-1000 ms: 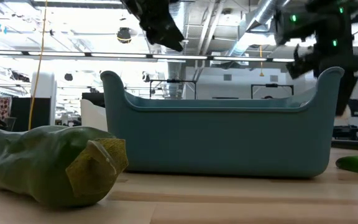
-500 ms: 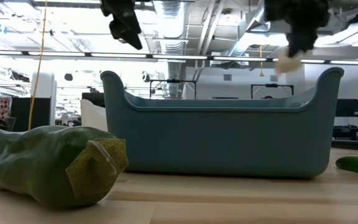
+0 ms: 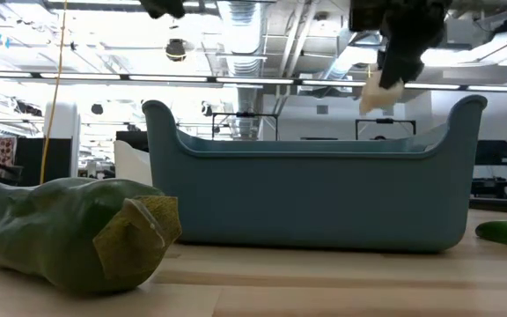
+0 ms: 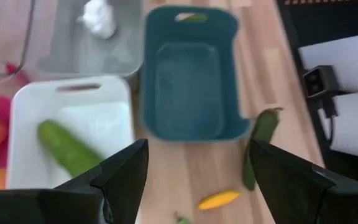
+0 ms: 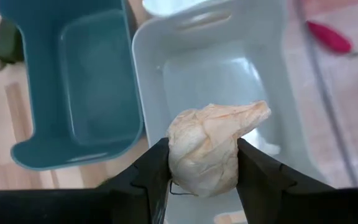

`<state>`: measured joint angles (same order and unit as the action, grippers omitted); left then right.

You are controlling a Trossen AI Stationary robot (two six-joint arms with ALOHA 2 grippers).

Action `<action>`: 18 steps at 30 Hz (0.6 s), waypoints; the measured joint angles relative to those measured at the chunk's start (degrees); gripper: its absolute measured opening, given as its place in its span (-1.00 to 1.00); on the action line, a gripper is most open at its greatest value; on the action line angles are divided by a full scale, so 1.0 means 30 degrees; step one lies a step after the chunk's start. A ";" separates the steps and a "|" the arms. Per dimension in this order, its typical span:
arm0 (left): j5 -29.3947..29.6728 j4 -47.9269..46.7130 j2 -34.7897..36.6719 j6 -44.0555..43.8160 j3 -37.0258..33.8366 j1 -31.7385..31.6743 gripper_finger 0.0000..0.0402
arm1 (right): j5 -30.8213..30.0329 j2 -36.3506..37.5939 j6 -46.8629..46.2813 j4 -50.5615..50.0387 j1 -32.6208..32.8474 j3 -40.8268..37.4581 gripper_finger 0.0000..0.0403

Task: Sort produce into baskets
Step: Put the white garlic into the gray bin, then put the dark green chili pepper into the bottom transparent bin

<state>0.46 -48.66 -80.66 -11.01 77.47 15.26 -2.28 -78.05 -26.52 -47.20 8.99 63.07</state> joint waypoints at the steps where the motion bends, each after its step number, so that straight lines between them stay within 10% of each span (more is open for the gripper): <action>1: 0.0262 0.0226 0.0000 -0.0146 0.0000 0.0456 0.32 | 0.0255 -0.0317 0.0006 0.0017 -0.0003 0.0000 -0.09; 18: 0.2586 0.1936 -0.3815 -0.1638 0.0000 0.4378 0.32 | 0.1273 -0.3426 0.1351 -0.0440 -0.0458 -0.0015 0.23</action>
<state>8.22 -42.85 -92.11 -15.92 77.47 28.40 1.54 -88.33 -22.47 -48.52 7.62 63.02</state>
